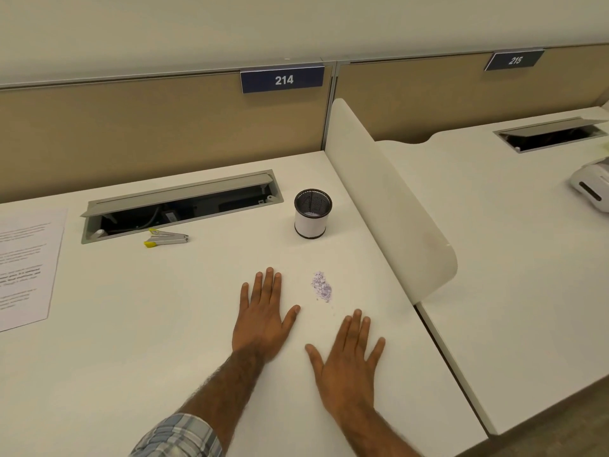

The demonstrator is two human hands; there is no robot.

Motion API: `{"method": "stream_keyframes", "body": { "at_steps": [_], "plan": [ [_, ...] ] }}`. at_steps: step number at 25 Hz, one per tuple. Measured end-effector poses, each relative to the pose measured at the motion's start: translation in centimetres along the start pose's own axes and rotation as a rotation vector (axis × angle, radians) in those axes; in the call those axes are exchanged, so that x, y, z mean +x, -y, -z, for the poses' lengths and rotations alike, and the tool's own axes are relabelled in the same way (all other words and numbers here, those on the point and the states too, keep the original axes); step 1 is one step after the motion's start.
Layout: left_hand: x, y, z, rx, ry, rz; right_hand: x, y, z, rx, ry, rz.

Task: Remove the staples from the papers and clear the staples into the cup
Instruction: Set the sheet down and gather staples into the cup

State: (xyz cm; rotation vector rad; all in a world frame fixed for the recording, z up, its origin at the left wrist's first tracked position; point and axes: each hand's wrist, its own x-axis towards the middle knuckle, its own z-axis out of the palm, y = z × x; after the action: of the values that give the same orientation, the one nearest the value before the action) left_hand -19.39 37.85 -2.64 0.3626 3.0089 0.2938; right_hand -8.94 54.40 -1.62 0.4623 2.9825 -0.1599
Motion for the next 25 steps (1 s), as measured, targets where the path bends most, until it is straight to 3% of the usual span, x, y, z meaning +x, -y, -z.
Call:
{"method": "stream_keyframes", "body": {
  "at_steps": [7,12,15,17,22,25],
  "plan": [
    [0.0,-0.1,0.3,-0.041,-0.007,-0.002,6.6,3.3,1.5,0.050,0.011,0.030],
    [0.0,-0.1,0.4,-0.025,0.001,0.003,10.1,0.3,3.6,0.217,-0.168,0.240],
    [-0.1,-0.1,0.4,-0.029,-0.004,-0.002,12.9,-0.1,5.6,0.271,0.019,0.338],
    [0.0,-0.1,0.4,-0.022,0.011,0.000,14.5,0.4,6.6,0.163,0.121,0.453],
    [0.0,-0.2,0.4,-0.019,0.020,0.005,14.3,0.7,6.9,-0.053,0.105,0.632],
    [-0.1,-0.1,0.4,-0.020,0.002,0.001,14.0,-0.1,6.5,0.095,0.137,0.597]
  ]
}}
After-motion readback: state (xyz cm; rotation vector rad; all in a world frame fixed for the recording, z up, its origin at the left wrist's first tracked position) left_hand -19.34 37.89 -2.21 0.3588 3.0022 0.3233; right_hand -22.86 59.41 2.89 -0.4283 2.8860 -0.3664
